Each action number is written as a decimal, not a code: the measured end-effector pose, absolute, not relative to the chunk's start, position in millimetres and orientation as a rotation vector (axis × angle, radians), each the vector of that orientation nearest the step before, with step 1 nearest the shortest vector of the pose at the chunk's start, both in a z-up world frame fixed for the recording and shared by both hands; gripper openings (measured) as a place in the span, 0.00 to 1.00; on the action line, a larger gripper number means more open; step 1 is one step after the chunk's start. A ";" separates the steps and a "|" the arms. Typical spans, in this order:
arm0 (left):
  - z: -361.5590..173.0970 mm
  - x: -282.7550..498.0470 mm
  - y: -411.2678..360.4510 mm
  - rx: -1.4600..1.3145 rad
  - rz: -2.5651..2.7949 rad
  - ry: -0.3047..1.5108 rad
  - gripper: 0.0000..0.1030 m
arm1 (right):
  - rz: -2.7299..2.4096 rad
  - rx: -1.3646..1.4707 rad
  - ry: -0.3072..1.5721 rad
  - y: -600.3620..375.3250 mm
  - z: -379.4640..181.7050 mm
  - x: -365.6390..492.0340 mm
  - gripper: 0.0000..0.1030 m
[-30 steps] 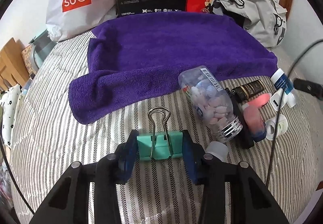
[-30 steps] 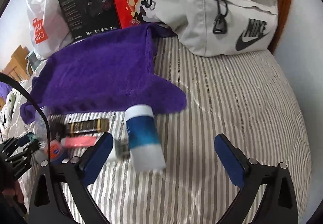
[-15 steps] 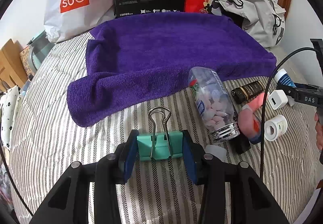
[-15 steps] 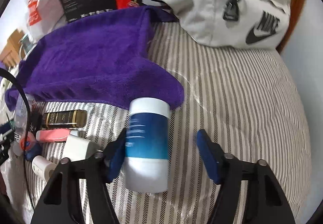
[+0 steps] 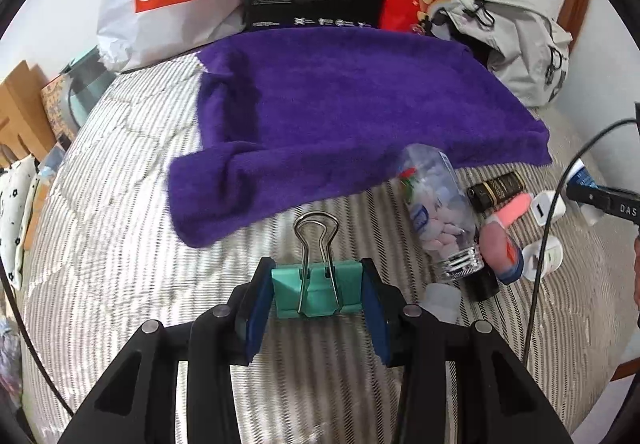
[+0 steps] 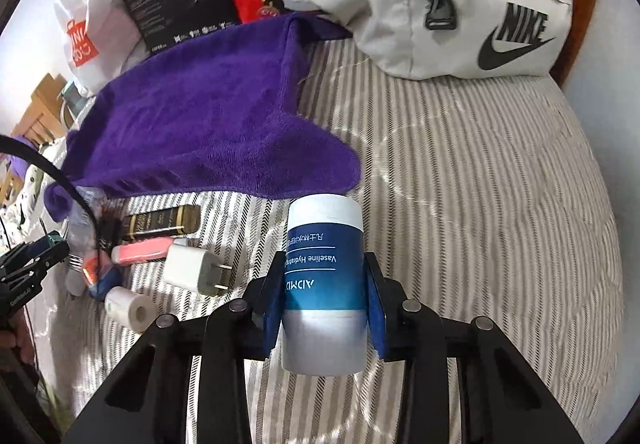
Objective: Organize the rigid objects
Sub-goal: 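Place the binder clip on the purple towel with the left tool while the right tool places the tube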
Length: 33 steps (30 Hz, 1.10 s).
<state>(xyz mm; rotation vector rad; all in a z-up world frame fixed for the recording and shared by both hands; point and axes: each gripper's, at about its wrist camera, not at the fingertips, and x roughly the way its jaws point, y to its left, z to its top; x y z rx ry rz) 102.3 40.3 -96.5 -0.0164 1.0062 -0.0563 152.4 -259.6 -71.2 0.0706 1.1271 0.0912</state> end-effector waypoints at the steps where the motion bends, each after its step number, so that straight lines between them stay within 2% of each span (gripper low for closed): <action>1: -93.8 102.4 43.2 -0.022 -0.054 1.002 0.39 | 0.098 0.076 1.126 -259.7 -66.5 153.2 0.35; 15: -39.8 136.0 68.6 -0.060 -0.045 0.926 0.39 | 0.289 0.091 1.020 -209.9 -12.9 219.8 0.35; 23: -31.0 177.3 60.8 -0.053 -0.071 0.899 0.39 | 0.364 0.104 1.007 -179.2 -21.8 273.4 0.35; 33: -57.2 233.1 56.2 -0.094 -0.099 0.942 0.39 | 0.318 0.047 1.042 -164.9 -62.6 337.4 0.35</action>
